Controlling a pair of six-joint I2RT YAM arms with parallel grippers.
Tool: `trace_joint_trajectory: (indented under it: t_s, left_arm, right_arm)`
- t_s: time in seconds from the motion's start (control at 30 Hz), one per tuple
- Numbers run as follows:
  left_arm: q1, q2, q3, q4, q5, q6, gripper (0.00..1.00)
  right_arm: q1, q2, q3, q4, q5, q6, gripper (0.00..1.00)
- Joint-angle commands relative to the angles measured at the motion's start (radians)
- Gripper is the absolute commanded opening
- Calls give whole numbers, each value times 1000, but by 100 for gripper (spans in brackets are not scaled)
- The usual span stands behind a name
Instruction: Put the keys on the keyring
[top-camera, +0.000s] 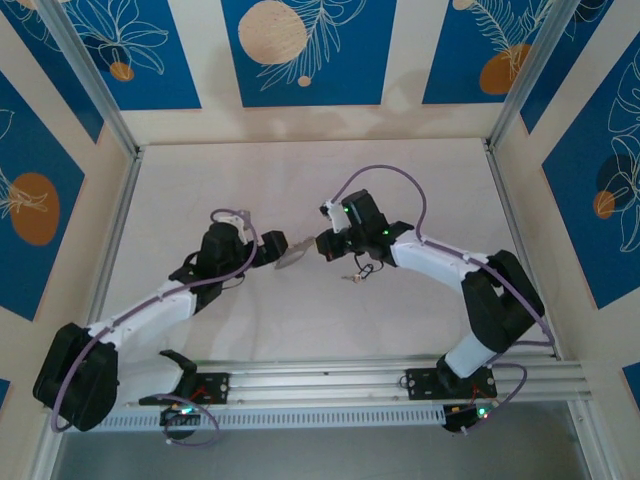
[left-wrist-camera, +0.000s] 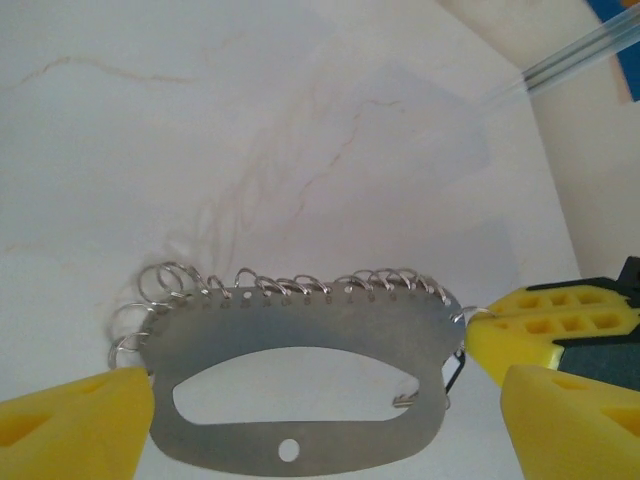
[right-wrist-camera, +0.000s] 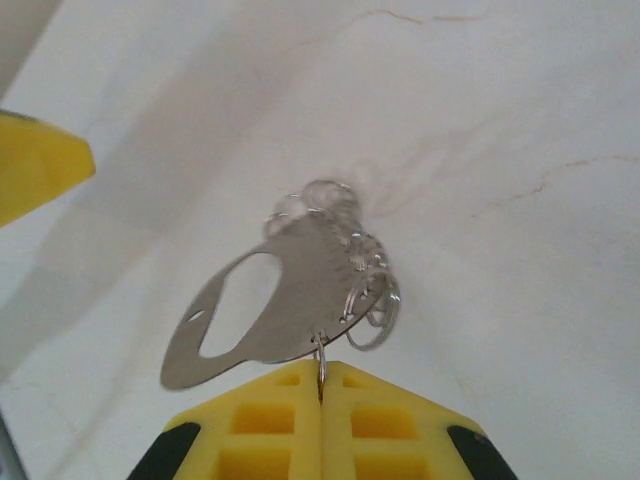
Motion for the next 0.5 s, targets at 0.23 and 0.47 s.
trace_joint_trajectory:
  t_s: [0.23,0.47]
  left_arm:
    - [-11,-25,130,-18,239,250,79]
    - [-12,1,172,32,332,302,73]
  right_arm:
    - [-87,-199,-100,134,-267,-7,0]
    - [-130,-258,-104,154,-425,-1,0]
